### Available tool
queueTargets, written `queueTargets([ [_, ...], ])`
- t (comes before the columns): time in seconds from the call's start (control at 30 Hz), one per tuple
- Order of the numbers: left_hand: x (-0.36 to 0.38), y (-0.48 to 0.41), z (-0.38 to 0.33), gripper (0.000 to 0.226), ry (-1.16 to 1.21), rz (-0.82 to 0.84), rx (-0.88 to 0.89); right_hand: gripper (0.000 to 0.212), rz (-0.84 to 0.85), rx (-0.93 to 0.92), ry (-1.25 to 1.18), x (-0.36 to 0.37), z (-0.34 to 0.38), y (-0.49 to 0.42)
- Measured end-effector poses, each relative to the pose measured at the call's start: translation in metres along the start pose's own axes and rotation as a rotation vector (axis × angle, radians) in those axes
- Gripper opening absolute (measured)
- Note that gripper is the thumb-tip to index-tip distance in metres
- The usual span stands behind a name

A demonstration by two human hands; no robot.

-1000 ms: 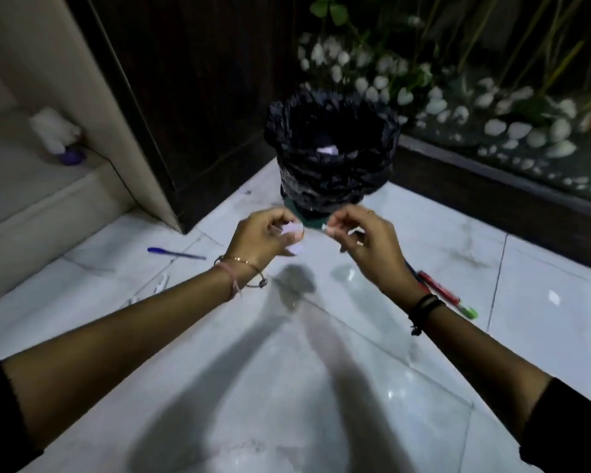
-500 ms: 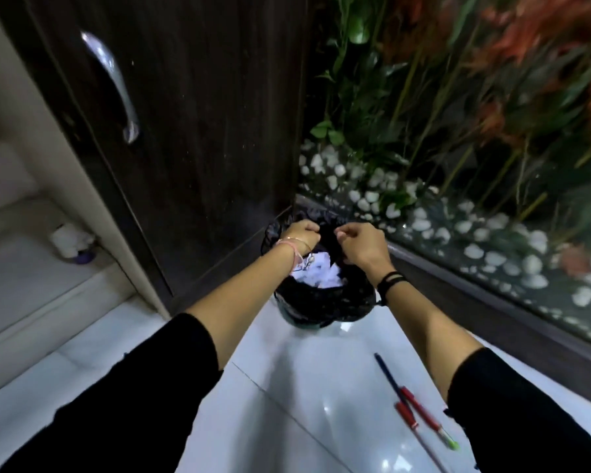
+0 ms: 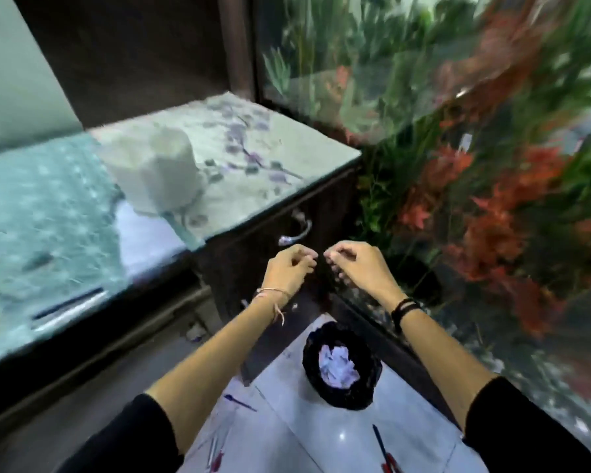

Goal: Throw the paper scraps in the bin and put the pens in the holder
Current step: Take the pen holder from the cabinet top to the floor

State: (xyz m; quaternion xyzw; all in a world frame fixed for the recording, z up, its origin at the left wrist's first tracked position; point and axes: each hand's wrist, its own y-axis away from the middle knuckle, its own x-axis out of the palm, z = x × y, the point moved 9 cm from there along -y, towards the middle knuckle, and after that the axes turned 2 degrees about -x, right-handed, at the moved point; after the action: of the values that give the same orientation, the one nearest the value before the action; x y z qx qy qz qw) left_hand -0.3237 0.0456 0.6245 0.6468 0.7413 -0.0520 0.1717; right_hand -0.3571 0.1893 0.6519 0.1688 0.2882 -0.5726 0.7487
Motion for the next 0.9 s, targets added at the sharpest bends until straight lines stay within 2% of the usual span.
queueTargets([
  [0.13,-0.093,0.012,-0.075,0.015,-0.017,-0.169,0.025,0.016,0.02,-0.123,0.023,-0.018,0.117,-0.032],
  [0.23,-0.163,0.022,-0.097,0.016,-0.008,-0.327,-0.017,0.025,0.074,-0.131,-0.013,-0.004,0.183,-0.057],
  [0.37,-0.243,0.037,-0.086,0.019,0.042,-0.537,-0.104,0.046,0.187,-0.222,0.071,0.045,0.239,-0.088],
  [0.47,-0.288,0.048,-0.063,0.025,0.001,-0.641,-0.172,0.053,0.257,-0.246,0.148,0.099,0.265,-0.107],
  [0.6,-0.32,0.055,-0.024,0.027,0.032,-0.649,-0.269,0.051,0.264,-0.114,0.329,0.156,0.257,-0.121],
  [0.73,-0.324,0.063,-0.01,0.029,0.081,-0.601,-0.269,0.033,0.09,-0.075,0.176,0.149,0.251,-0.117],
  [0.9,-0.301,0.076,-0.017,0.028,0.153,-0.515,-0.22,0.041,0.007,-0.115,0.051,0.1,0.238,-0.081],
])
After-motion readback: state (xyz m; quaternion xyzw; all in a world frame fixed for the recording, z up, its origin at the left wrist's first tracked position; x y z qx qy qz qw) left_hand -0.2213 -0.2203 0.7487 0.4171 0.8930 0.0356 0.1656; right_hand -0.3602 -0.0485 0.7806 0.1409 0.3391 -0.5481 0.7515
